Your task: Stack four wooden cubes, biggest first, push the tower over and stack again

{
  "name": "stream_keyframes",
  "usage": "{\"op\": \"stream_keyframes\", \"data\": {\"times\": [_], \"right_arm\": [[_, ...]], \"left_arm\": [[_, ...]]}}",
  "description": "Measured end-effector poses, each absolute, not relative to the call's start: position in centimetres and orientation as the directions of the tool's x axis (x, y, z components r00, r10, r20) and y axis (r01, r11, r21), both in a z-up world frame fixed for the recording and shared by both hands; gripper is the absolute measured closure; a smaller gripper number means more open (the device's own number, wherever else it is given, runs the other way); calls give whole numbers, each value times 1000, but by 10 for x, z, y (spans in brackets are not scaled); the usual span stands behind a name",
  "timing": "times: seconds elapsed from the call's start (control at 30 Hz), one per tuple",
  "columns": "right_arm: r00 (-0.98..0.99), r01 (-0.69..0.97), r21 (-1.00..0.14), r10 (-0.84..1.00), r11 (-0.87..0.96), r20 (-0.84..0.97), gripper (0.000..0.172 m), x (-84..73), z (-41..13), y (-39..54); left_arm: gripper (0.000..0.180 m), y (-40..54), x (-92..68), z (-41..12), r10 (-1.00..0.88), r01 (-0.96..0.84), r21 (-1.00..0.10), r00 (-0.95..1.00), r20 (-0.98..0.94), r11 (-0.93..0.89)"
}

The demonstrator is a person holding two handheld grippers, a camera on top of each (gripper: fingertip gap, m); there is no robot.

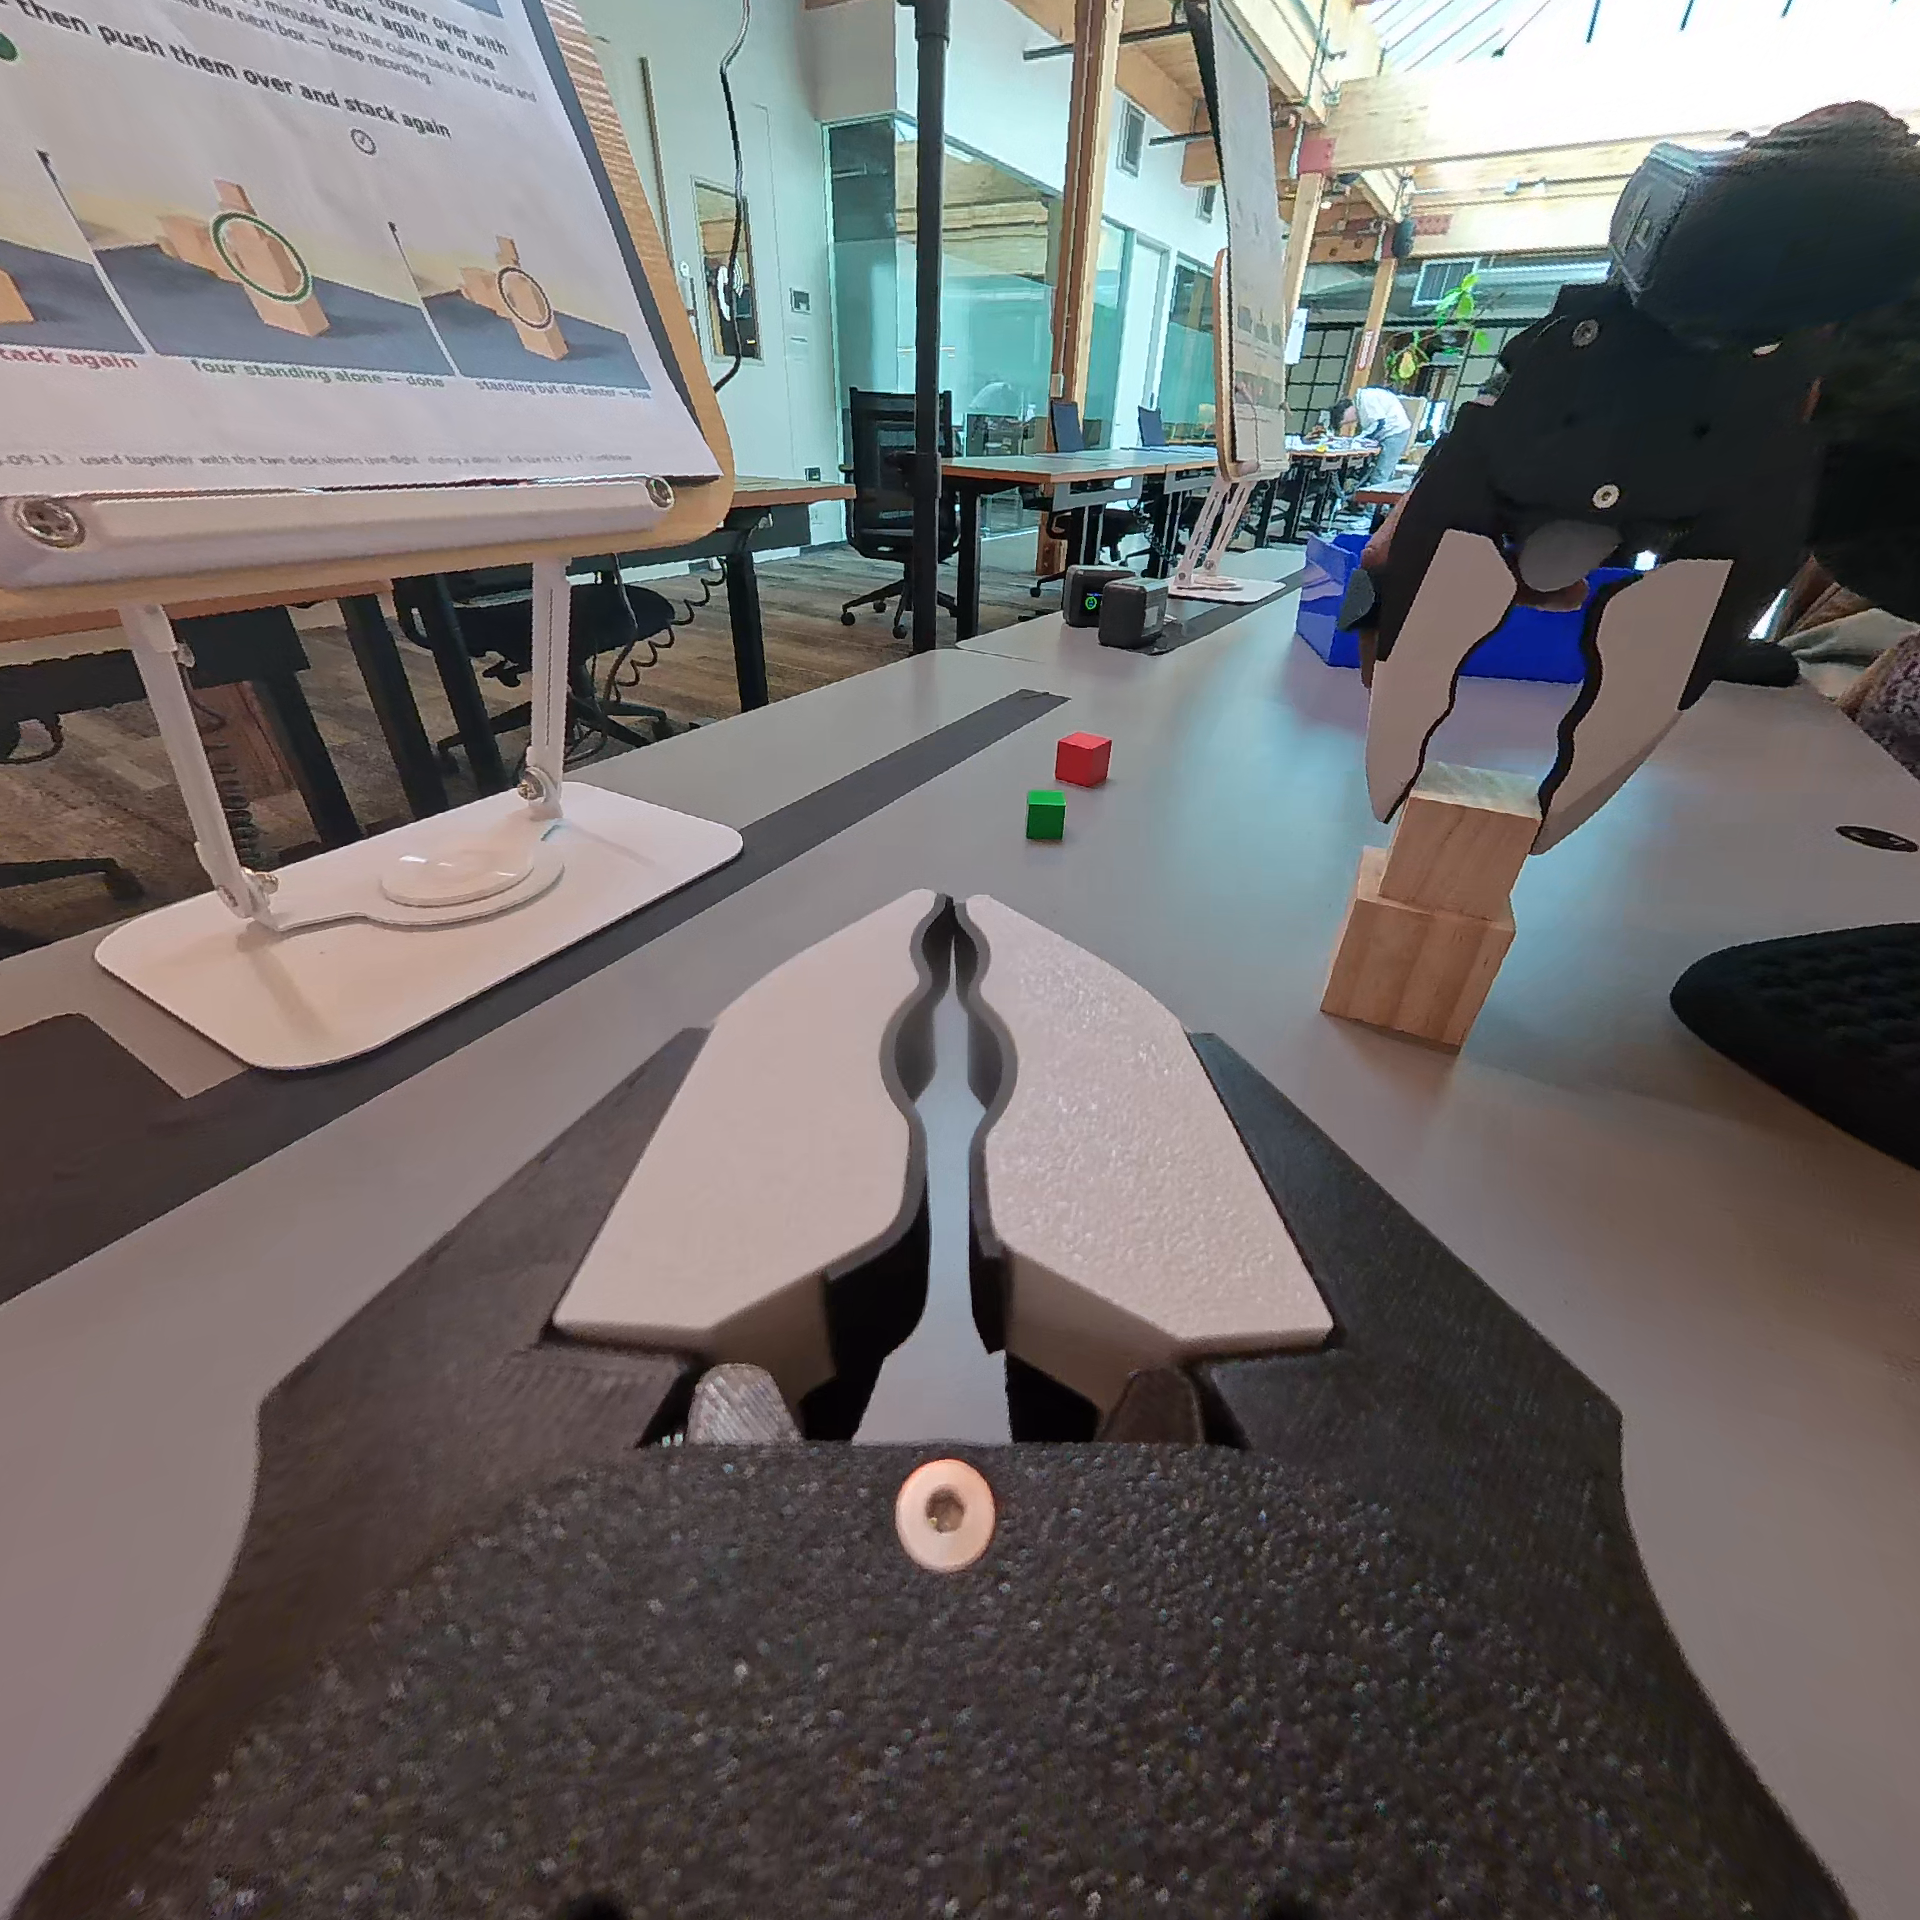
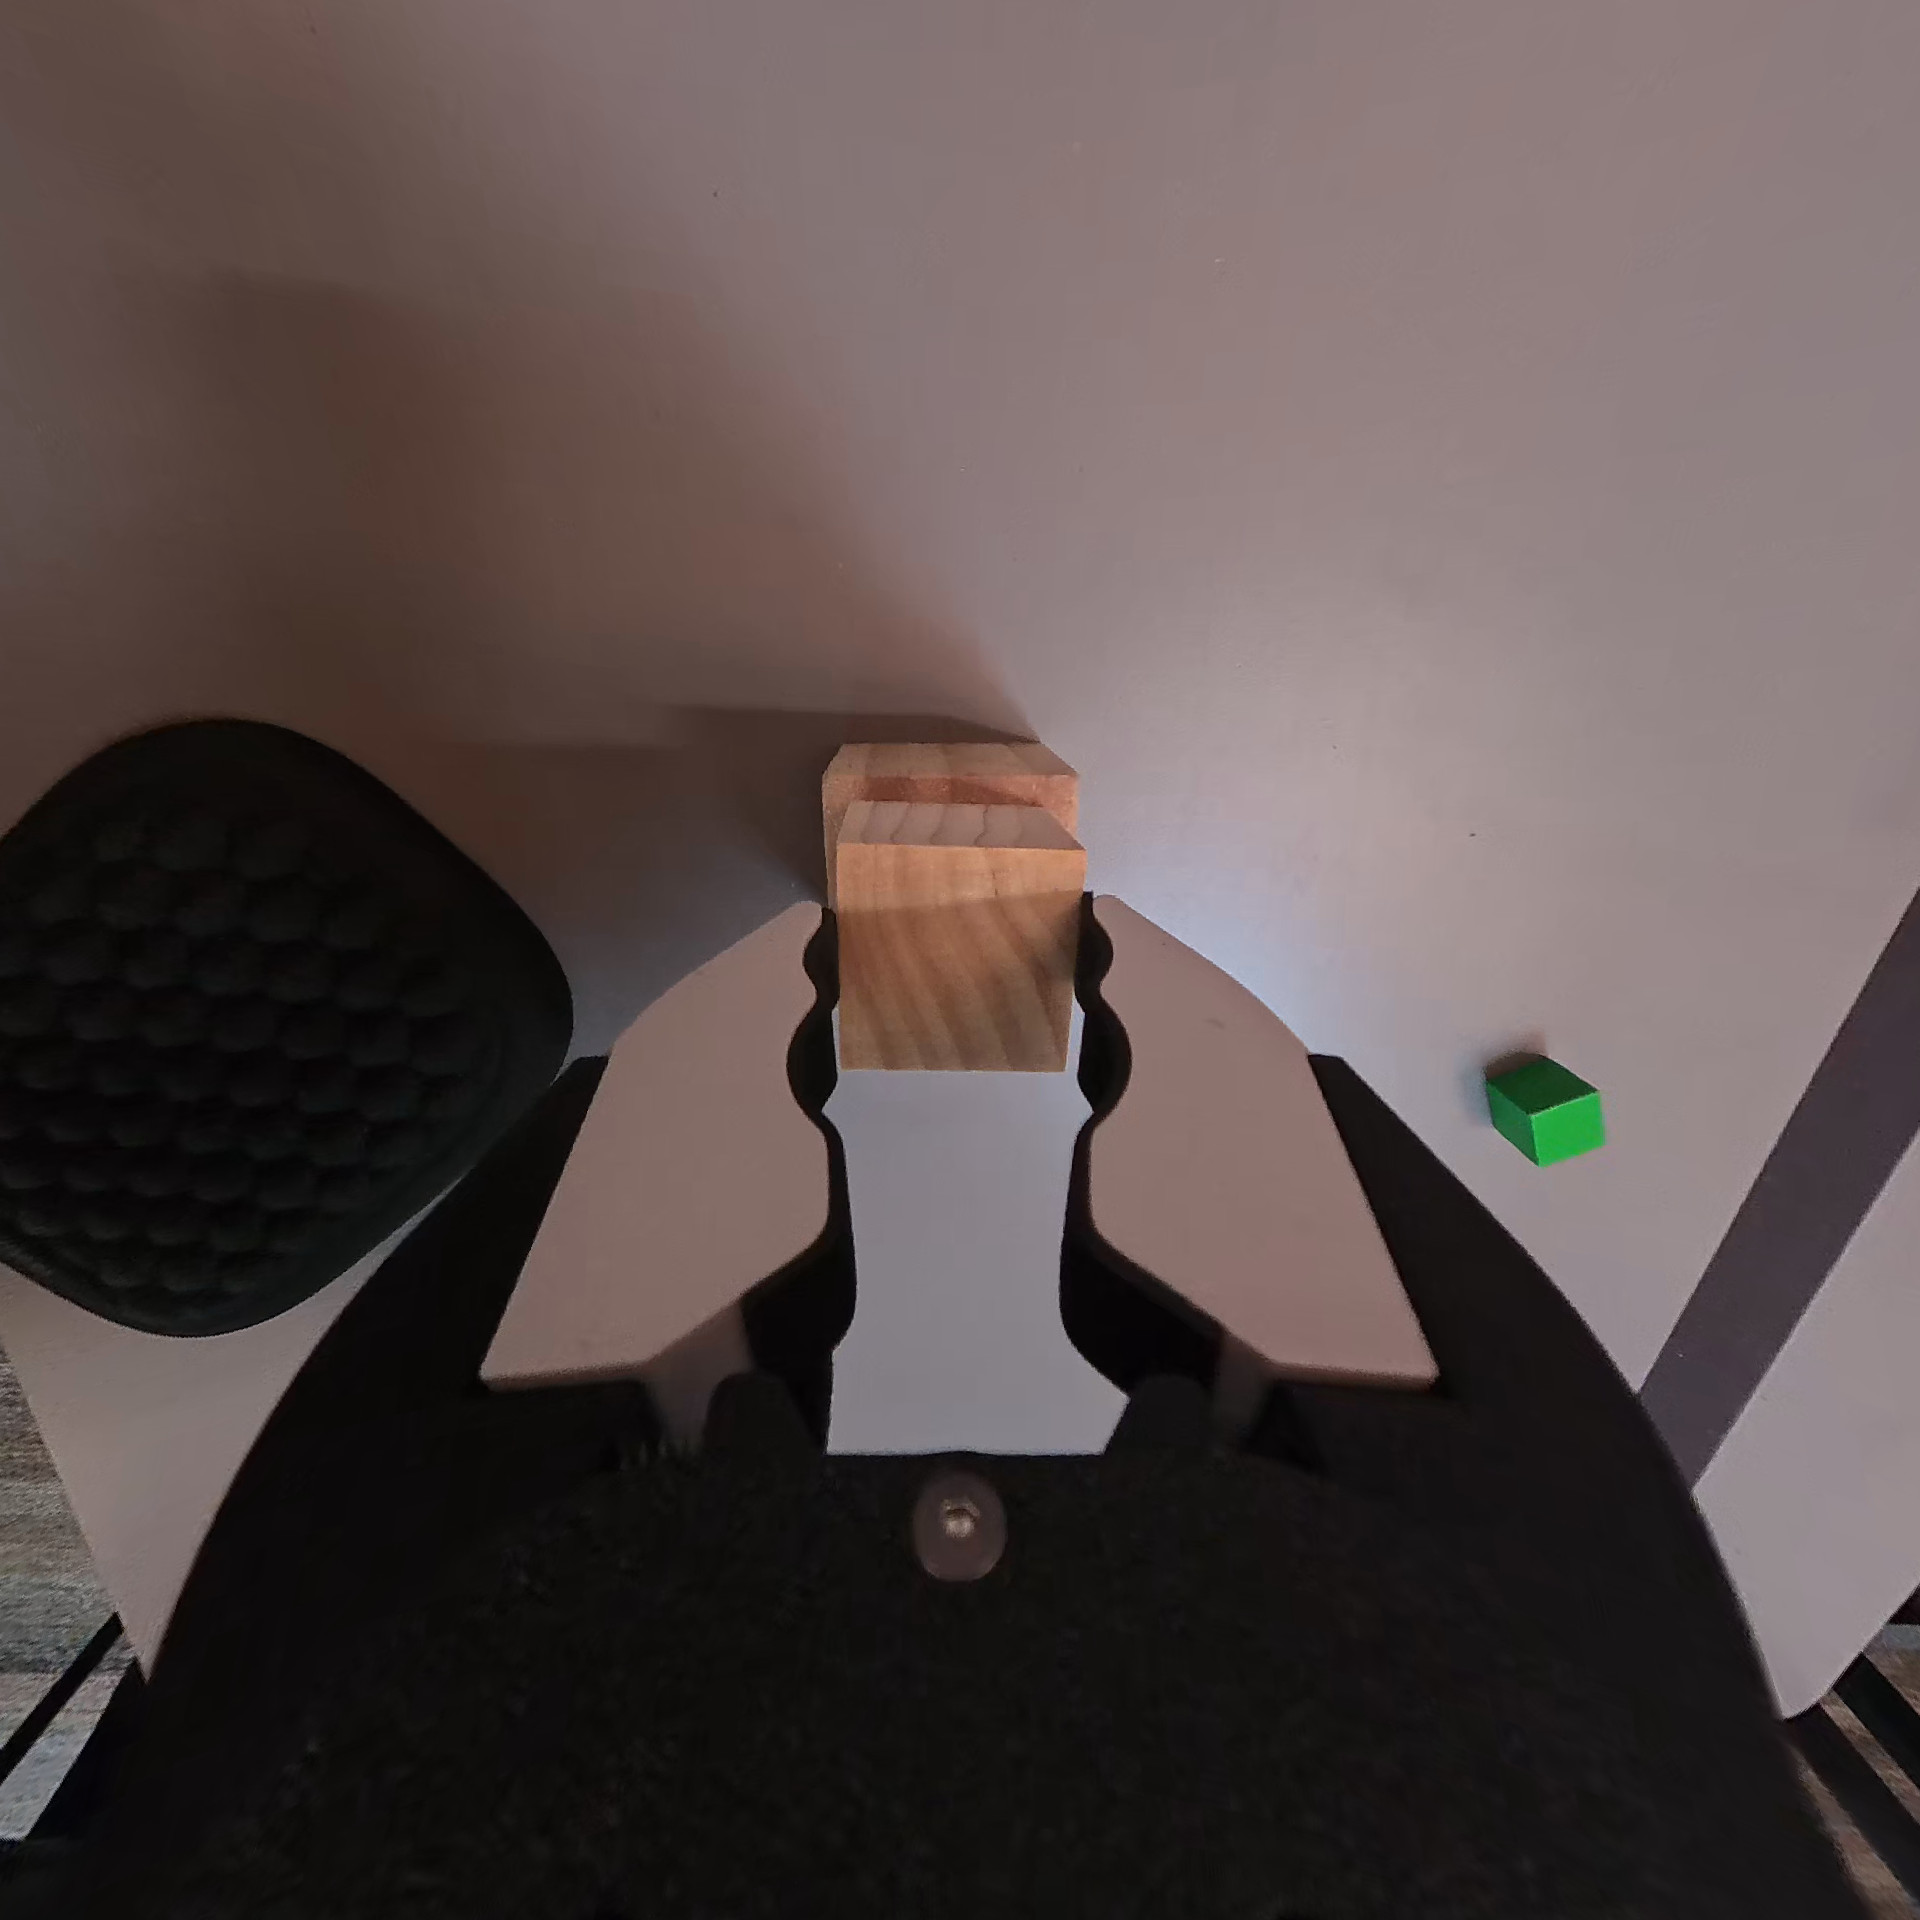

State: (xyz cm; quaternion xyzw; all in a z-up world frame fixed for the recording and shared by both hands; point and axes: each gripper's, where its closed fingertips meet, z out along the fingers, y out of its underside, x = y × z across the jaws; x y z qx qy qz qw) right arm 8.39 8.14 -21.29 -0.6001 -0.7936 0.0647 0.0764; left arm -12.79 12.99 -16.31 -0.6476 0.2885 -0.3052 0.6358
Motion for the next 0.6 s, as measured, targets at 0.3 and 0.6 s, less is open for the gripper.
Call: {"op": "stream_keyframes", "data": {"times": [0.3,0.6], "right_arm": [[-287,936,-196,956,294,65,127,84,-213,82],[-296,933,-193,953,303,66,128,84,-213,81]], "left_arm": [[180,130,-127,-164,-763,10,-1000,646,28,-28],[180,130,-127,-165,-763,10,-999,646,29,-30]]}}
